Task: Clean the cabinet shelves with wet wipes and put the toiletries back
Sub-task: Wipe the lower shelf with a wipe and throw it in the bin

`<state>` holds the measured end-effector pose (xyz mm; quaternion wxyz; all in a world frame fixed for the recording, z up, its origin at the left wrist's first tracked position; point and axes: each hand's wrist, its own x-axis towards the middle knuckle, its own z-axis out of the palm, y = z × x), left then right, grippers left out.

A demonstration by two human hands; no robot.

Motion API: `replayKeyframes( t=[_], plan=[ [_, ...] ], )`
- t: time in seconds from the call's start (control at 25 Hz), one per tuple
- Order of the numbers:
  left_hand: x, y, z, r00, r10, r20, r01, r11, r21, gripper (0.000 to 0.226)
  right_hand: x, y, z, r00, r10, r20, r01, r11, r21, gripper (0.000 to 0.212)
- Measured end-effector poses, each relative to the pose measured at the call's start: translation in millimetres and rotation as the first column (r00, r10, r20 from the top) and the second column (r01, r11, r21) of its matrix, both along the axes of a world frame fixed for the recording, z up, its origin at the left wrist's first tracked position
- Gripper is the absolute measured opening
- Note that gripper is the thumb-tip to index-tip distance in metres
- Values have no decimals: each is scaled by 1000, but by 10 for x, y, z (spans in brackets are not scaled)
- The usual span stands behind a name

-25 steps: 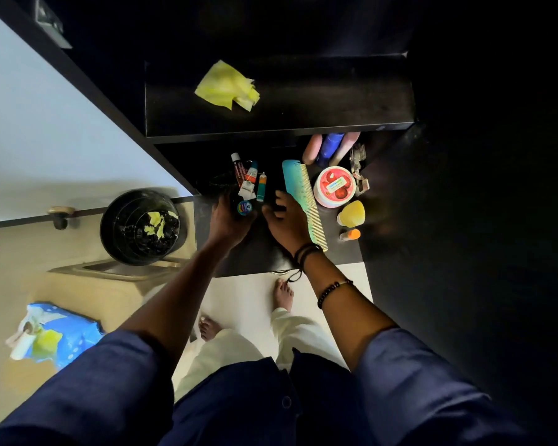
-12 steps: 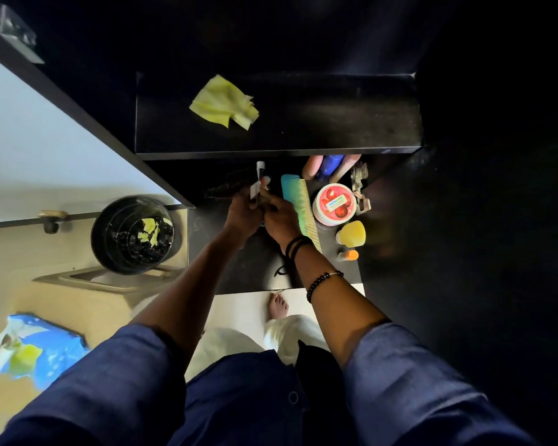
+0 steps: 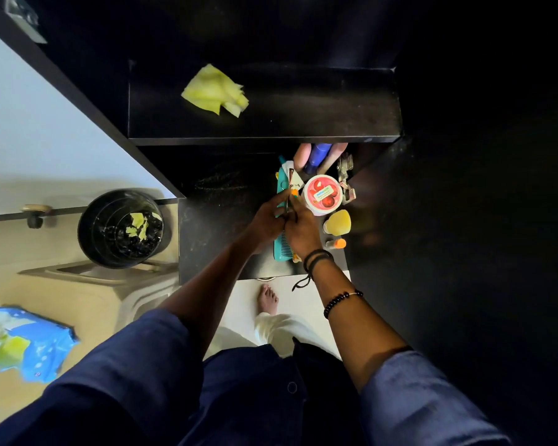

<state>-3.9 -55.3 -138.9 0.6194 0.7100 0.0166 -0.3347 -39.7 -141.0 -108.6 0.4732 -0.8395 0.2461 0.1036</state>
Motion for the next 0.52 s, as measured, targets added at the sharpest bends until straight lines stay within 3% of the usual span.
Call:
replayKeyframes(
  t=[0.28, 0.4, 0.52],
  plan=[
    [-125, 164, 89, 989, -116, 88, 107, 989, 101, 44, -151, 165, 135, 998, -9, 66, 14, 997, -76, 46],
    [-214, 319, 190, 991, -65, 117, 54, 993, 101, 46, -164, 287, 425, 971, -23, 239, 56, 990, -130, 37],
    [-274, 602, 191, 976, -38, 215, 9, 991, 134, 48, -138, 461, 826, 873, 10, 487, 103, 974, -204, 27]
  ],
)
